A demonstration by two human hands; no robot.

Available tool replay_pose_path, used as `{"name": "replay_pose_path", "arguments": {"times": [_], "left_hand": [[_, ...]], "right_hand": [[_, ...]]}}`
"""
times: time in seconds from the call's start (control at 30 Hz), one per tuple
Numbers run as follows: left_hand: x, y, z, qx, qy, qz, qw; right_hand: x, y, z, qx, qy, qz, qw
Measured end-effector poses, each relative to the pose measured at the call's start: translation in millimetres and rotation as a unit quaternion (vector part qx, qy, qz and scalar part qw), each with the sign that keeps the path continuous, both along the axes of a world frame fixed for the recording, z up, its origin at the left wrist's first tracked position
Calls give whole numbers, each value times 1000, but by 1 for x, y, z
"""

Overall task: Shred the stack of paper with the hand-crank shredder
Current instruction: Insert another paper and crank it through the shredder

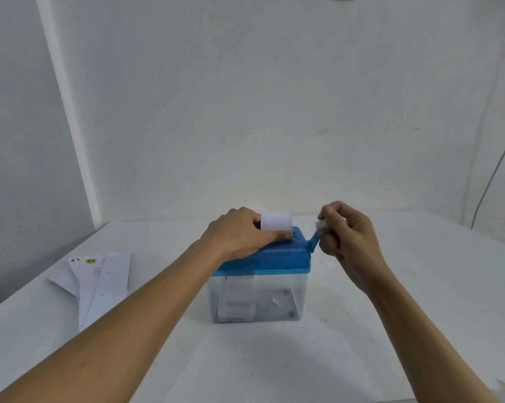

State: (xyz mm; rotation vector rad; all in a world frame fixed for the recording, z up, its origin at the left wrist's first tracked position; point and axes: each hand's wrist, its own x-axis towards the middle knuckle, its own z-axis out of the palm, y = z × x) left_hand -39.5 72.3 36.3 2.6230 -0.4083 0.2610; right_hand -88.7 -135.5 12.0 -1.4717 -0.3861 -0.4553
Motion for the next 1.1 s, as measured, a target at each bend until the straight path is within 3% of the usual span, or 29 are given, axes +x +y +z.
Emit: {"name": "replay_pose_path", "arguments": {"times": [0.23,0.43,0.6,0.73,0.9,1.03,1.1], "left_hand": [[-1,0,0,2,-8,-18,1000],[-2,6,5,18,61,-97,993],[-6,3,3,51,55,-74,994],[-7,3,4,46,59,-62,995],[-6,1,5,35,66,-54,996],[-6,3,5,32,69,-52,996],[-6,2,5,29,72,-54,996]], "right_hand": [[55,3,16,-108,72,-109,985],[71,5,-29,-200,149,-177,952],[47,10,-60,-220,193,-192,937],[6,9,-66,-239,198,-158,937],[-43,-10,-48,-247,127,-67,958],[-41,-31,-28,-350,95,10,932],[-39,-31,-22,-311,75,34,947]]}}
